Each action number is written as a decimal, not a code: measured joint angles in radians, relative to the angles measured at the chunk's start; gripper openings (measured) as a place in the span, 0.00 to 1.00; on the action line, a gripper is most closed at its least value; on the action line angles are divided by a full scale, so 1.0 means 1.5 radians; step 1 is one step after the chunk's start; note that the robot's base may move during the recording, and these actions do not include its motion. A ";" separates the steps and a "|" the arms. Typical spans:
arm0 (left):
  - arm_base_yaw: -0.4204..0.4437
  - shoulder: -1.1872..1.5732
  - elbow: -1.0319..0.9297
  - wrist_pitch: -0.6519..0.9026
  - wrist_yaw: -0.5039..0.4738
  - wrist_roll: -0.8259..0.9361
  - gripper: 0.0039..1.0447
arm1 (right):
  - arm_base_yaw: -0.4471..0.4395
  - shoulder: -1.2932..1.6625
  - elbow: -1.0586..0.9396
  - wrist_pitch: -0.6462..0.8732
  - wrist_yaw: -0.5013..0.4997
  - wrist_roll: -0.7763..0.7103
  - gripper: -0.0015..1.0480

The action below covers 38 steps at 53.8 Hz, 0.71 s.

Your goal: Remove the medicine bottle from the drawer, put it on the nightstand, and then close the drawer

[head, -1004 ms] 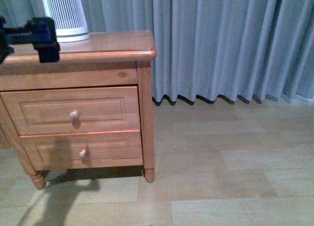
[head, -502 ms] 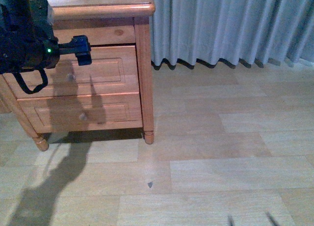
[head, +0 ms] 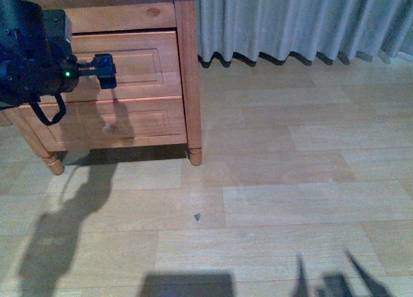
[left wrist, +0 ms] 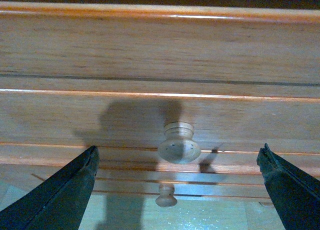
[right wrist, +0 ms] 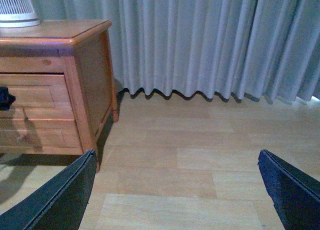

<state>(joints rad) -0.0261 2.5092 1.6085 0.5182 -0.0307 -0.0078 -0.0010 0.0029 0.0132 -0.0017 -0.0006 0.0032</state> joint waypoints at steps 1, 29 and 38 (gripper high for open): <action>0.000 0.001 0.000 0.002 0.000 0.003 0.94 | 0.000 0.000 0.000 0.000 0.000 0.000 0.93; -0.018 0.023 0.013 0.053 0.005 0.057 0.94 | 0.000 0.000 0.000 0.000 0.000 0.000 0.93; -0.026 0.035 0.022 0.051 0.005 0.063 0.94 | 0.000 0.000 0.000 0.000 0.000 0.000 0.93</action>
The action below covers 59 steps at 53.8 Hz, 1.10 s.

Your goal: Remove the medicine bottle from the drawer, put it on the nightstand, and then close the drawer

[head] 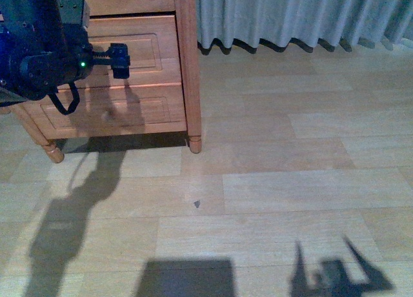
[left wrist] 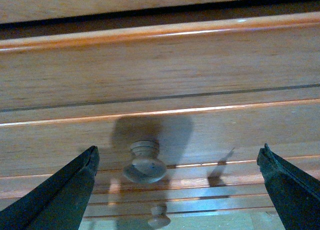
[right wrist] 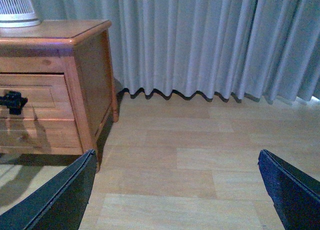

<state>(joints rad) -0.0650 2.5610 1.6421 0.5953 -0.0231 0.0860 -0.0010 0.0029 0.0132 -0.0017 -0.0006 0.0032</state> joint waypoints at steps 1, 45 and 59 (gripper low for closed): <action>0.000 0.003 0.002 -0.001 0.000 0.000 0.94 | 0.000 0.000 0.000 0.000 0.000 0.000 0.93; 0.019 0.038 0.064 -0.038 -0.024 -0.004 0.24 | 0.000 0.000 0.000 0.000 0.000 0.000 0.93; 0.023 0.036 0.040 -0.006 -0.015 -0.011 0.23 | 0.000 0.000 0.000 0.000 0.000 0.000 0.93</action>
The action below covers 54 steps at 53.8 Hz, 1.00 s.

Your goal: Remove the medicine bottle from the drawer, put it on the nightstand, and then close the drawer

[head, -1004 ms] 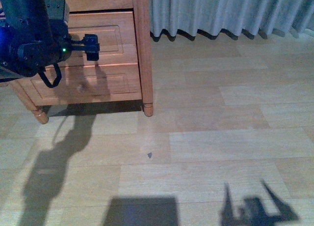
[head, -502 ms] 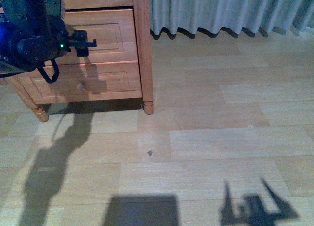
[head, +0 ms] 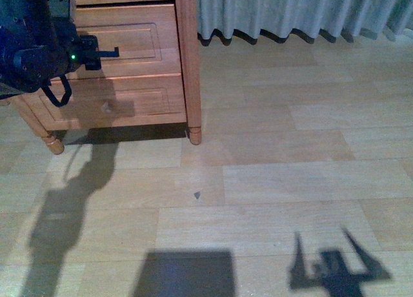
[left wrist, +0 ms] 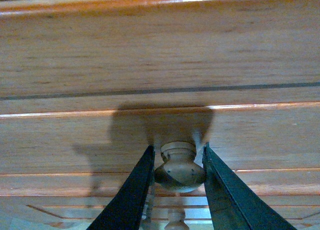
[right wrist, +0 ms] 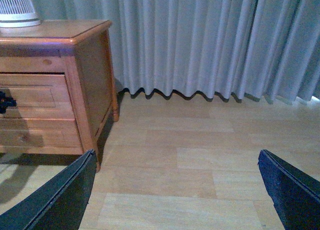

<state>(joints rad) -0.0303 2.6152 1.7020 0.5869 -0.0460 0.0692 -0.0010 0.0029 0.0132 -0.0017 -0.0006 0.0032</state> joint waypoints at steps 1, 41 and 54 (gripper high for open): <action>0.000 -0.003 -0.007 0.006 0.001 -0.003 0.23 | 0.000 0.000 0.000 0.000 0.000 0.000 0.93; -0.017 -0.276 -0.703 0.393 0.024 -0.112 0.23 | 0.000 0.000 0.000 0.000 0.000 0.000 0.93; -0.030 -0.291 -0.734 0.411 0.010 -0.147 0.24 | 0.000 0.000 0.000 0.000 0.000 0.000 0.93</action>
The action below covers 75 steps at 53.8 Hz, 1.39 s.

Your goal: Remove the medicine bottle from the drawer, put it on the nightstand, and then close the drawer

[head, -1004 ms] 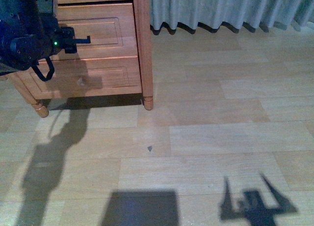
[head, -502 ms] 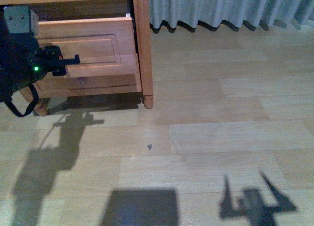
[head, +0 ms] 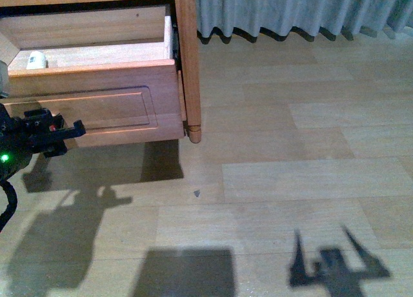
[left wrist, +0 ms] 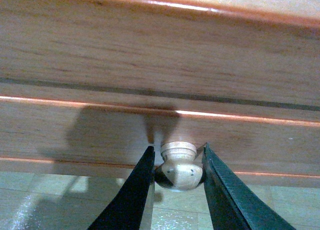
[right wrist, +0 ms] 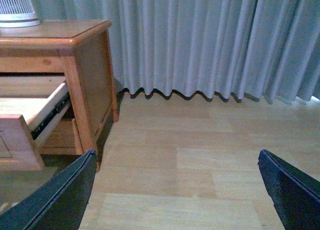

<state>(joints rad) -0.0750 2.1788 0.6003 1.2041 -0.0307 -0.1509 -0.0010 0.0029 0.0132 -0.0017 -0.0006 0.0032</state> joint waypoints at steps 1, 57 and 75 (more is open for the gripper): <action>-0.001 0.000 -0.001 0.001 0.000 -0.002 0.25 | 0.000 0.000 0.000 0.000 0.000 0.000 0.93; 0.094 -0.760 -0.145 -0.590 0.195 0.023 0.91 | 0.000 0.000 0.000 0.000 0.000 0.000 0.93; 0.051 -1.055 -0.295 -0.517 0.024 0.089 0.35 | 0.000 0.000 0.000 0.000 0.003 0.000 0.93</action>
<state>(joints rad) 0.0010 0.5961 0.1577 0.4286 0.0055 -0.0177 -0.0010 0.0029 0.0132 -0.0017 0.0036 0.0032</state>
